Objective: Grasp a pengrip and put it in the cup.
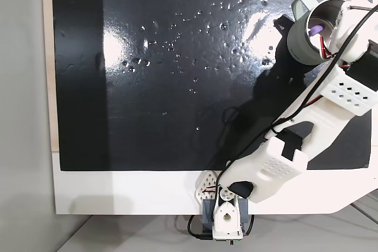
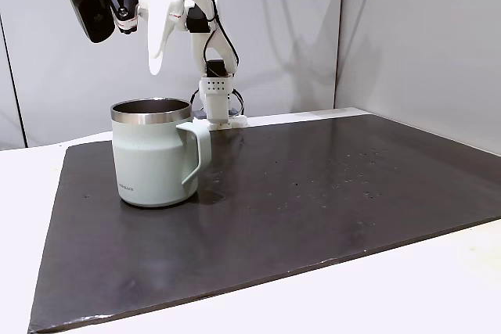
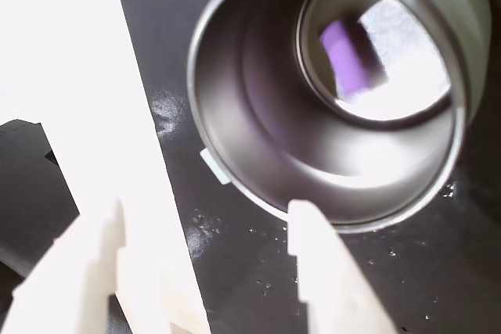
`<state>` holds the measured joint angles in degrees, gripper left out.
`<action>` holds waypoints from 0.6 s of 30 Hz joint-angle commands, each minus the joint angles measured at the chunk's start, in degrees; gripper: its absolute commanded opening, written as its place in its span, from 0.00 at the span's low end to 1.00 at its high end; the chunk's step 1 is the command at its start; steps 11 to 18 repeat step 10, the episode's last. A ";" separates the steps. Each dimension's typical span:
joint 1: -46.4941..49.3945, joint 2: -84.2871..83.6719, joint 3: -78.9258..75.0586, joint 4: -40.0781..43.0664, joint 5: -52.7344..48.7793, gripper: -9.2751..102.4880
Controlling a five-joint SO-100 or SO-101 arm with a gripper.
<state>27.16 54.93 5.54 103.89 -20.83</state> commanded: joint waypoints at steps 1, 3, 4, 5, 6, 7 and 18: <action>0.44 1.93 -3.16 0.53 0.44 0.32; 0.35 1.93 -3.08 0.62 0.44 0.32; 0.26 1.93 -2.99 0.62 0.44 0.32; 0.26 1.93 -2.90 0.62 0.44 0.32; 0.18 1.93 -2.81 0.62 0.44 0.32; 0.18 1.93 -2.81 0.62 0.44 0.32; 0.00 1.93 -2.72 0.70 0.44 0.32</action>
